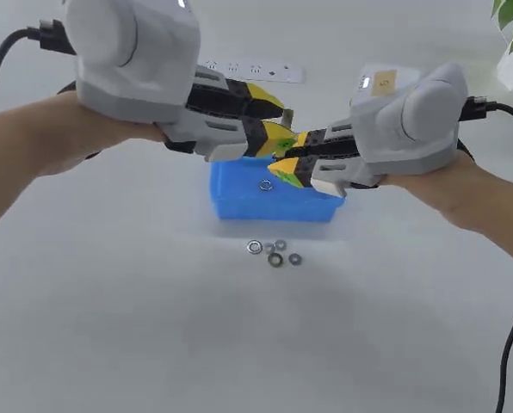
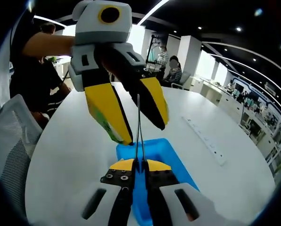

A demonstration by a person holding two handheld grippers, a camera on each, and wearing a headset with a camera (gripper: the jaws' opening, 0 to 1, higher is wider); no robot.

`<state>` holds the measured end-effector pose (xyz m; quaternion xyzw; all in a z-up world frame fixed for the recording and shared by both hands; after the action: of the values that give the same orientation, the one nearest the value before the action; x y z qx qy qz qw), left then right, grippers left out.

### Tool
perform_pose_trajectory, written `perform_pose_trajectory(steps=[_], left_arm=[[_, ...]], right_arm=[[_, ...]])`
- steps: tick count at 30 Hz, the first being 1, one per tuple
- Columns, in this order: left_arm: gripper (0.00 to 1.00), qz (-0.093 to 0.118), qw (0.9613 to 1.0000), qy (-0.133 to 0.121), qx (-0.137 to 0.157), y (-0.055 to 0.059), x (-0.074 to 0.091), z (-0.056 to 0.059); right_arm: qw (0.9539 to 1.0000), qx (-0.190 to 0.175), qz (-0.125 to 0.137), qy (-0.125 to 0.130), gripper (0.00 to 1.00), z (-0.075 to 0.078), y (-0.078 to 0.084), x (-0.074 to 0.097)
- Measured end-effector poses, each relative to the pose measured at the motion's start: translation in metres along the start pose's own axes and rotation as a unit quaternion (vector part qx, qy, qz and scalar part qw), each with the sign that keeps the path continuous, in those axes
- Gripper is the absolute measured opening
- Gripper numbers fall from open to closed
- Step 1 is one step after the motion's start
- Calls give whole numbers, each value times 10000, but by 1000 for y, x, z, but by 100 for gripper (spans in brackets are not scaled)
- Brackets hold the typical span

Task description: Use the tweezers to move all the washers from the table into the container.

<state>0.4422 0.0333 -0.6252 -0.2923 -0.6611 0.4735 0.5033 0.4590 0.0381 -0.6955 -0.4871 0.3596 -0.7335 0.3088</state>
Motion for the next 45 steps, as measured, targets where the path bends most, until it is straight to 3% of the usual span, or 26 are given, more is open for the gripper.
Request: perform_pose_trajectory(steps=[5,15,18,24,29,37,38,41,44,45], left_arm=[[9,-172,9994,255,-147,6,2,0],[8,-280,9959,650,-557,12,3,-3],[8,-448,9943,732,-641,18,0,-3],[9,-344,9946,702,-679,10,-1,0],[10,-47,9951,743,-645,-1,-1,-1],[5,-179,9930,784,-867,1,0,2],[5,-171,9931,674,-948,1,0,-3],[5,-101,9949,598,-810,1,0,-6],[4,32,9978,441,-494,-1,-1,-12],[4,107,9981,496,-360,-1,-2,-11]], right_arm=[[10000,-6,-20,-26,9,-1,2,0],[9998,76,-70,-196,9,-4,1,-3],[9995,147,-74,-255,8,-6,-1,-4],[9996,81,-53,-284,8,-4,-3,-4],[9994,93,-54,-336,8,-5,-3,-4],[9994,58,-60,-330,8,-4,-2,-5],[9994,56,-52,-336,9,-4,-3,-5],[9995,72,-57,-313,9,-3,-3,-5],[9997,35,-57,-250,9,0,-4,-5],[9997,38,-55,-248,9,1,-4,-5]])
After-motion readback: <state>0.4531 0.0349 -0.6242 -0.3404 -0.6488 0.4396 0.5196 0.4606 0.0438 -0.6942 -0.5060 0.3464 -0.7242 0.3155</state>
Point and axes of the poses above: the centre of the closed fingertips' face, and the gripper's own axes: x roughly backward along the fingers, z roughly to its right, y roughly out of its underside, the point moved 2 cm from there along x, roughly backward along the fingers, and after that the axes turned 10 degrees about y, right-handed, at the moved point
